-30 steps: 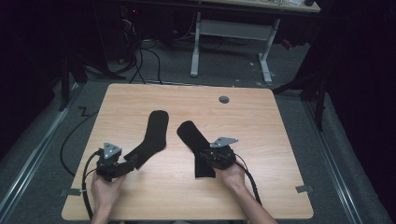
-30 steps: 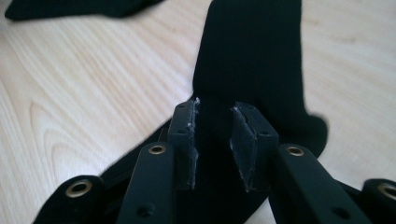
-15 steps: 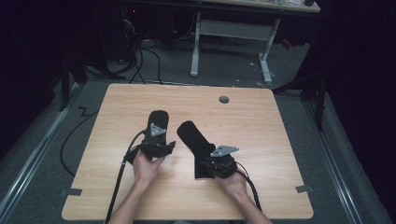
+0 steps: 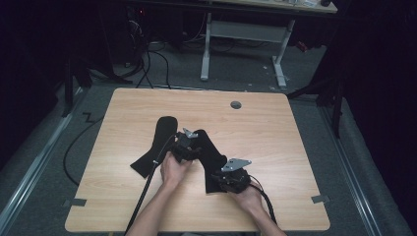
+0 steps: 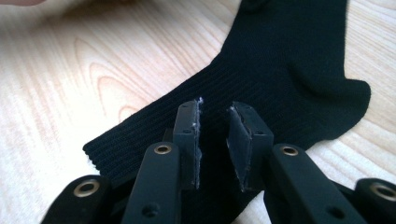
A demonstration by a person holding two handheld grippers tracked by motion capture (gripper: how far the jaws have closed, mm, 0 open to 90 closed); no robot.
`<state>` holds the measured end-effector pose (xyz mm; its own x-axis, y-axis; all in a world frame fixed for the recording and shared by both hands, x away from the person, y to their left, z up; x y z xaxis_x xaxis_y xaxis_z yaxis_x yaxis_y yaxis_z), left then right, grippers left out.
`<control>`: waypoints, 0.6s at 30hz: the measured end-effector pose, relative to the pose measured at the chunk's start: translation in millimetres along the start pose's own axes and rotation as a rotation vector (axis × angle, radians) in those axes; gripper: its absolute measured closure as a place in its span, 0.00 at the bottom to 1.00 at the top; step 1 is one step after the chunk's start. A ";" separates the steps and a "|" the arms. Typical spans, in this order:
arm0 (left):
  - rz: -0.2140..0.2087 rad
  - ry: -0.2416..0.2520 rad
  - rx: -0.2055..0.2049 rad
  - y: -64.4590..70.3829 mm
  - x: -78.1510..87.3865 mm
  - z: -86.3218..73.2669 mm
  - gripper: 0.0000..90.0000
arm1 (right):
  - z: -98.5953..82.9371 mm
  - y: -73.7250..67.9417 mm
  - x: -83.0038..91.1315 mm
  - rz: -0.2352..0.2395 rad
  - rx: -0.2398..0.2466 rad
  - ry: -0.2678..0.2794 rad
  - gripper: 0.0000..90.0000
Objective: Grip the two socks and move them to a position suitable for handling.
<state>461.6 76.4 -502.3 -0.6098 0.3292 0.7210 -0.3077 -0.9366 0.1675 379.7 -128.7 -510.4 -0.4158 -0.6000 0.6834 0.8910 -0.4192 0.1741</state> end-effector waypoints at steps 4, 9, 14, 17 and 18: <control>0.031 -0.008 0.001 -2.6 -1.1 3.5 0.55 | -2.4 -1.3 2.8 0.010 0.014 0.000 0.80; 0.049 0.005 0.010 -4.2 -2.2 4.3 0.55 | -6.7 -0.8 5.3 -0.006 0.010 0.010 0.75; 0.053 0.011 0.030 -11.4 -2.9 5.4 0.51 | -7.4 4.9 -0.1 -0.046 -0.016 0.037 0.72; 0.053 0.007 0.022 -13.2 -2.0 5.4 0.49 | -6.0 5.8 -1.7 -0.051 -0.027 0.035 0.71; 0.051 0.007 0.015 -12.9 -0.9 5.0 0.47 | -5.0 5.1 -2.0 -0.058 -0.030 0.032 0.69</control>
<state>469.7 87.6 -501.7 -0.6295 0.2823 0.7239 -0.2655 -0.9537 0.1410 384.1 -133.0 -514.3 -0.4727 -0.5953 0.6497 0.8595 -0.4741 0.1909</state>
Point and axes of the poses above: each handheld gripper's, and its own axes: x roughly backward along the jaws, z roughly out of its top, y roughly to its right, the point moved 1 cm from there along -x, roughly forward along the jaws, and after that the axes turned 13 degrees about x, right-handed, at the moved point
